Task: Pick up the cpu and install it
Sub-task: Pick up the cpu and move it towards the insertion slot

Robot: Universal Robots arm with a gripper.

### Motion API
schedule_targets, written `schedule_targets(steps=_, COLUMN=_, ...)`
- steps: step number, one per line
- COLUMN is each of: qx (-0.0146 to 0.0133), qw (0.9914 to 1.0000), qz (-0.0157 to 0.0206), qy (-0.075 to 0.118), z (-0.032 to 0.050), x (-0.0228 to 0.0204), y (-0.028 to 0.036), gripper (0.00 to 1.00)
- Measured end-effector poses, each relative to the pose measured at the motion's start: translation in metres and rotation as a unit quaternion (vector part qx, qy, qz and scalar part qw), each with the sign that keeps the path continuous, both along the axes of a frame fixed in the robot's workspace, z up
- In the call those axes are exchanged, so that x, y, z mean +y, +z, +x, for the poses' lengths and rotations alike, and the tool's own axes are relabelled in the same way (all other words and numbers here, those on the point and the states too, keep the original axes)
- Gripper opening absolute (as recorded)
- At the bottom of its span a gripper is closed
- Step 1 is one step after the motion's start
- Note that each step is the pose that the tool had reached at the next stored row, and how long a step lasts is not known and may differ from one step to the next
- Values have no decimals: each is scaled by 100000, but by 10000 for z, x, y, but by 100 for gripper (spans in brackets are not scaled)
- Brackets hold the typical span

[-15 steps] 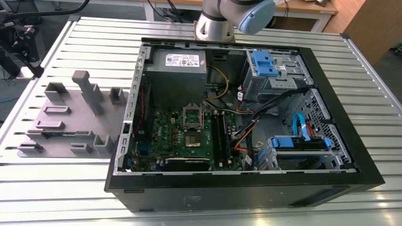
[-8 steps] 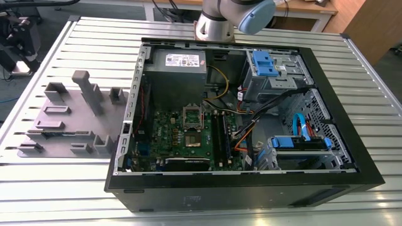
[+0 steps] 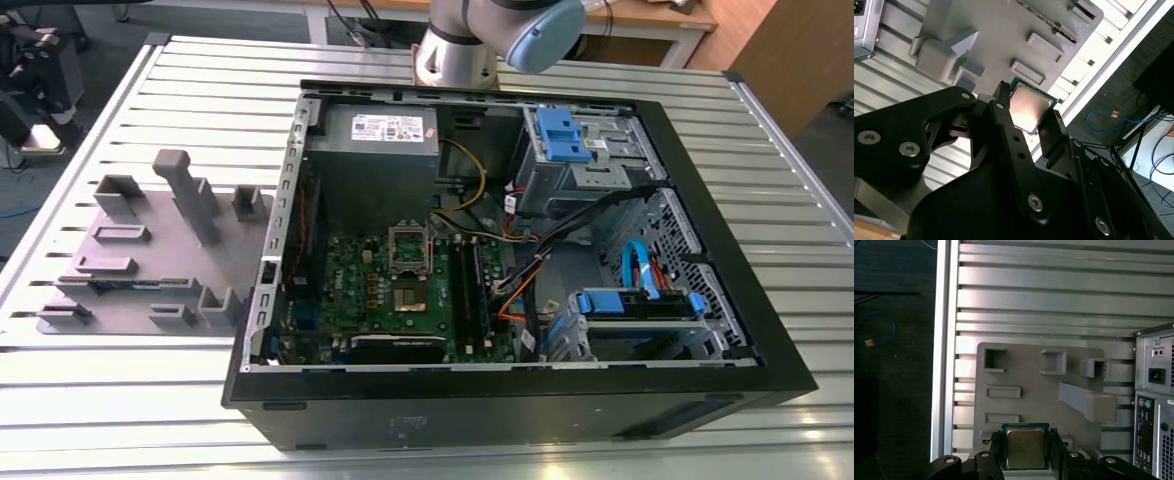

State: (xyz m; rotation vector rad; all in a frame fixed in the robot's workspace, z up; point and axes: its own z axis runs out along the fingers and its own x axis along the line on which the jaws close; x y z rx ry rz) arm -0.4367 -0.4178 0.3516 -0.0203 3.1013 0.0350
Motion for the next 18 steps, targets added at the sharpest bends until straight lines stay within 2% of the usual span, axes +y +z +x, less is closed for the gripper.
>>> schedule_targets(steps=6, qx=-6, qw=100000, qz=4, qy=-2, z=58, x=0, y=-1, gripper=47)
schedule_targets(steps=18, qx=-10, qw=100000, qz=6, qy=-6, z=235, x=0, y=-1, gripper=47)
